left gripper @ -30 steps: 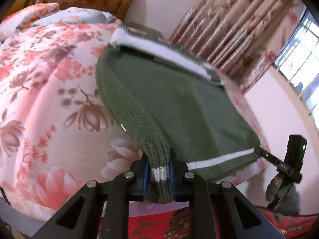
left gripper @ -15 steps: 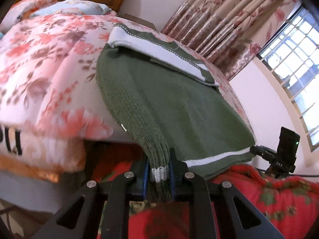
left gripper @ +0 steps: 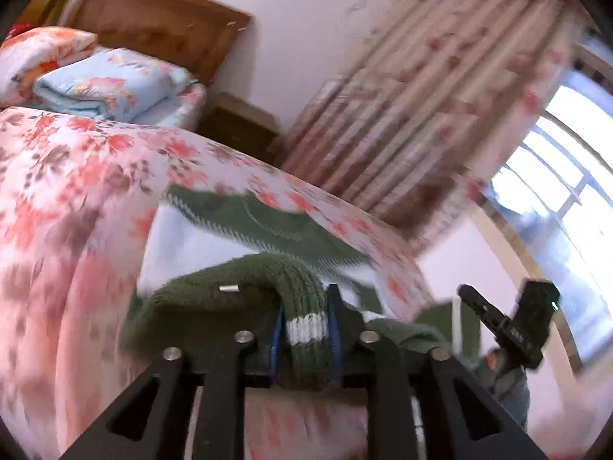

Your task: Fold small clothes

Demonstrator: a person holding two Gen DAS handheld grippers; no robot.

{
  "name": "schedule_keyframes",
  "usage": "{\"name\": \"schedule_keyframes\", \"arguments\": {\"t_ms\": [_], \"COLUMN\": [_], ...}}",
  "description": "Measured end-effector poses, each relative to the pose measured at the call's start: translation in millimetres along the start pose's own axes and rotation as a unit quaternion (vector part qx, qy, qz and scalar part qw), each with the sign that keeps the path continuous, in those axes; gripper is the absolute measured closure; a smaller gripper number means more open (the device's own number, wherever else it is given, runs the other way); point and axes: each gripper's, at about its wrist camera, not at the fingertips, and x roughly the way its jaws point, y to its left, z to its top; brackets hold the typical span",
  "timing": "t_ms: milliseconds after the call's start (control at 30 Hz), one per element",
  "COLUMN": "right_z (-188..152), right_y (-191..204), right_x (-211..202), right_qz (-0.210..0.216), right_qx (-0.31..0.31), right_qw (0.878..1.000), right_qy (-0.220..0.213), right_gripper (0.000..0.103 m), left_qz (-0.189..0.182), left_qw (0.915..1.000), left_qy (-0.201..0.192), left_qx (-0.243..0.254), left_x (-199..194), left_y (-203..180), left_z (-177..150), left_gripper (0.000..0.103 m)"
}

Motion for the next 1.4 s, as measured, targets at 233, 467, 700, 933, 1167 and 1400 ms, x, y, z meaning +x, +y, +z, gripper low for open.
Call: {"name": "schedule_keyframes", "arguments": {"t_ms": [233,467,700,933,1167,1400], "right_z": [-28,-82,-42,-23,-24,-21], "right_y": [-52,-66,-55,-44,-62,-69], "right_x": [39,32,84,151,166,170], "right_qz": [-0.098,-0.132,-0.124,-0.115,-0.093,-0.073], "right_qx": [0.066,0.032,-0.044,-0.144,-0.129,-0.112], "right_qw": [0.992,0.985,0.984,0.963,0.963,0.967], "right_qy": [0.050,0.108,0.122,0.198,0.216,0.217], "right_gripper": [0.074,0.074,0.074,0.074,0.074,0.073], "left_qz": [0.127,0.169,0.182,0.188,0.171,0.161], "left_qw": [0.9914,0.9856,0.9797,0.9666,0.9606,0.9615], "left_qy": [-0.025,0.002,-0.012,0.045,0.088,0.113], "left_qx": [-0.015,0.014,0.083,0.169,0.201,0.191], "left_x": [39,46,40,81,122,154], "left_y": [37,65,43,28,22,26], "left_z": [-7,-57,-35,-8,10,34], "left_gripper": [0.000,0.000,0.000,0.000,0.000,0.000]}}
